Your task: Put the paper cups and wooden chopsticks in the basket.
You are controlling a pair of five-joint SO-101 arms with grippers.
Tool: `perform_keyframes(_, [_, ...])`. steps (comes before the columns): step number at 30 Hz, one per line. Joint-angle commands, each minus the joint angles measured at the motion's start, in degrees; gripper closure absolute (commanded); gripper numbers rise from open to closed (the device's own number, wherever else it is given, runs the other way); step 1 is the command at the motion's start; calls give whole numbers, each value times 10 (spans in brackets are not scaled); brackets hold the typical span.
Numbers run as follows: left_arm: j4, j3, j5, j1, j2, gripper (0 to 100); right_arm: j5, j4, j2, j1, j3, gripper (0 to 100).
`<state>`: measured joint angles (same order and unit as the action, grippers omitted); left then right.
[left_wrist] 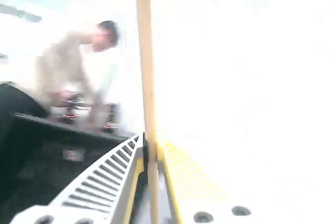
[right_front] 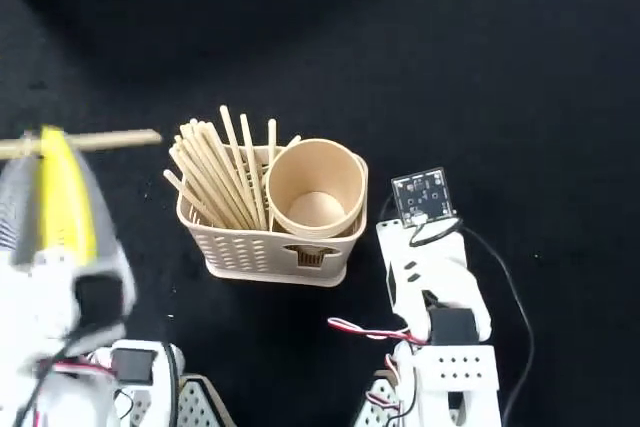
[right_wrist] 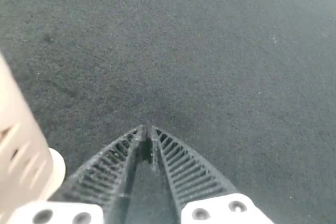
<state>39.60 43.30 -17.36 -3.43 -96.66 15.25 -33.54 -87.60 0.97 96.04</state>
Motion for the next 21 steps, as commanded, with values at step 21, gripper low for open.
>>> perform_keyframes(21, [155, 224, 93, 172, -38, 766, 4, -2, -6, 2, -29, 985])
